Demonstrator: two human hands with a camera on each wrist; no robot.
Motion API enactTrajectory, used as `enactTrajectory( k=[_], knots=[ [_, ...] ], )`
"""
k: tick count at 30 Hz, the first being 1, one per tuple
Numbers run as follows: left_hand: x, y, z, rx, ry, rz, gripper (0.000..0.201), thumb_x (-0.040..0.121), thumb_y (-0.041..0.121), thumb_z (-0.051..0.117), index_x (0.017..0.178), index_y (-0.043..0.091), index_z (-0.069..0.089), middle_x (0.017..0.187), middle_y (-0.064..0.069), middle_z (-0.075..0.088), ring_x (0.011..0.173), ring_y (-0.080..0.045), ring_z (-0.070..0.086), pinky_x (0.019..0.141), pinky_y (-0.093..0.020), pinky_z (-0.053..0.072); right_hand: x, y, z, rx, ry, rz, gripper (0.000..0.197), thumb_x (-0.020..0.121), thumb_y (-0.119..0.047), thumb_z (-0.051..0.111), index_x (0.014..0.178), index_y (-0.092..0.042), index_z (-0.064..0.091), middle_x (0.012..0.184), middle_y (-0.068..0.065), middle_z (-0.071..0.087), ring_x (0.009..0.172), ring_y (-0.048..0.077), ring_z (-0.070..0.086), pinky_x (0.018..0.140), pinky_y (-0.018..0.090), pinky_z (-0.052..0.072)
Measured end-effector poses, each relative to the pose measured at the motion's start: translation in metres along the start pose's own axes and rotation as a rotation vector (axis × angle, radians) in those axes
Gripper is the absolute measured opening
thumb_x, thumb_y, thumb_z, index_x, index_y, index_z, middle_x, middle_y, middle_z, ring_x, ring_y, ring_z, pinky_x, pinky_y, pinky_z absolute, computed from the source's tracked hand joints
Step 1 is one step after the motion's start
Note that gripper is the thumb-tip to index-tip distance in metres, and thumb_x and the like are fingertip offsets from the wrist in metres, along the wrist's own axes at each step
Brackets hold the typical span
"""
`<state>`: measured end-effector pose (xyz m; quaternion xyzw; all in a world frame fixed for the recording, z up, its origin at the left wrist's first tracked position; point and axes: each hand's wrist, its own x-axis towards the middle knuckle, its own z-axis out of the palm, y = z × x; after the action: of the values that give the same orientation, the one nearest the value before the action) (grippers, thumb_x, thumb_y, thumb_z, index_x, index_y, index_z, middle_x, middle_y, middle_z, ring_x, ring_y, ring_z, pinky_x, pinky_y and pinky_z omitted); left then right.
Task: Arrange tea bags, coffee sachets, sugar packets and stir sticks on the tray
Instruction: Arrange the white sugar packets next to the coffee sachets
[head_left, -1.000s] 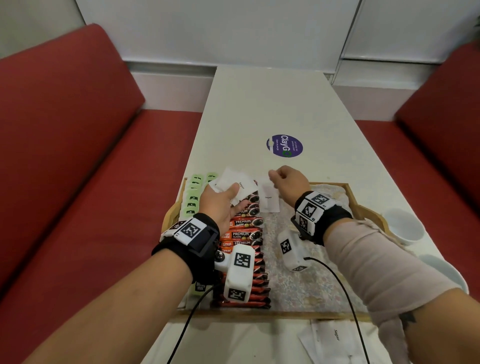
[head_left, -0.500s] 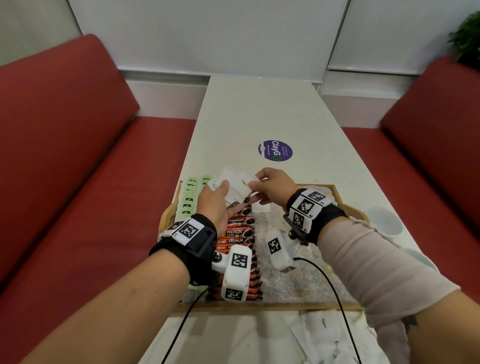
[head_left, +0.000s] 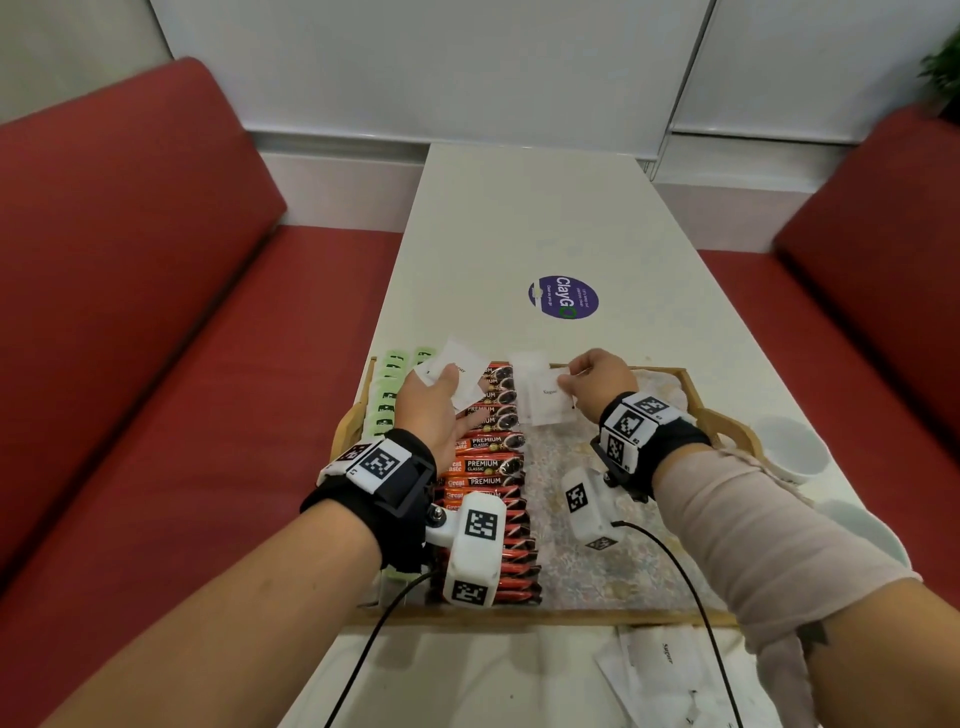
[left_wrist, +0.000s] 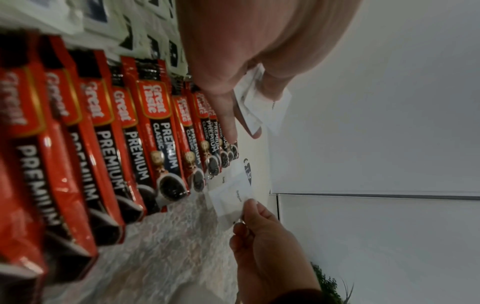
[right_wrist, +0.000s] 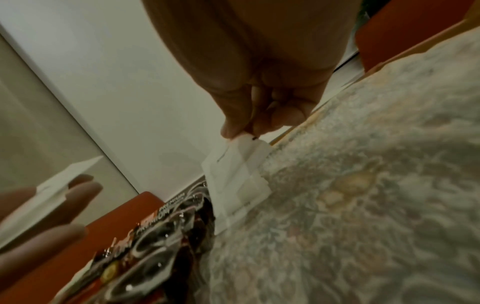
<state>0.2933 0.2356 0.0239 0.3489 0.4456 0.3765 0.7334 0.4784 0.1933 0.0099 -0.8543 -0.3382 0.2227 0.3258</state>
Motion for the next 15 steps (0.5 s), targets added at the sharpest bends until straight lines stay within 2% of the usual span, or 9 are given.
enactTrajectory(
  k=[2,7,12,15],
  knots=[
    [-0.001,-0.001,-0.001,0.004,-0.018,0.005,0.019,0.102,0.015,0.039,0.117,0.016,0.051,0.096,-0.003,0.066,0.089,-0.020,0.065,0.075,-0.041,0.055,0.001,0.003,0.006,-0.020,-0.021,0.015,0.012,0.088,-0.016,0.065,0.089,-0.013,0.053,0.097,0.008,0.062,0.096,0.029,0.062,0.083,0.036,0.050],
    [0.000,-0.001,-0.003,0.010,-0.040,-0.010,0.015,0.102,0.016,0.039,0.107,0.018,0.053,0.098,-0.004,0.066,0.089,-0.020,0.065,0.076,-0.041,0.055,0.004,0.003,0.016,-0.037,-0.038,0.031,0.013,0.087,-0.017,0.065,0.088,-0.014,0.052,0.107,0.010,0.065,0.097,0.029,0.063,0.084,0.036,0.051],
    [0.002,-0.001,-0.005,0.000,-0.046,-0.029,0.017,0.102,0.017,0.040,0.114,0.017,0.051,0.103,-0.005,0.066,0.090,-0.020,0.066,0.075,-0.040,0.056,0.008,0.004,0.019,-0.065,-0.039,0.039,0.013,0.087,-0.016,0.065,0.087,-0.014,0.052,0.112,0.010,0.065,0.101,0.028,0.061,0.083,0.033,0.047],
    [0.003,0.000,-0.005,-0.013,-0.053,-0.043,0.014,0.101,0.016,0.041,0.110,0.017,0.053,0.101,-0.005,0.067,0.090,-0.020,0.066,0.073,-0.039,0.056,0.011,0.005,0.022,-0.051,-0.051,0.042,0.017,0.086,-0.015,0.066,0.078,-0.016,0.050,0.113,0.008,0.065,0.101,0.027,0.062,0.086,0.033,0.050]
  ],
)
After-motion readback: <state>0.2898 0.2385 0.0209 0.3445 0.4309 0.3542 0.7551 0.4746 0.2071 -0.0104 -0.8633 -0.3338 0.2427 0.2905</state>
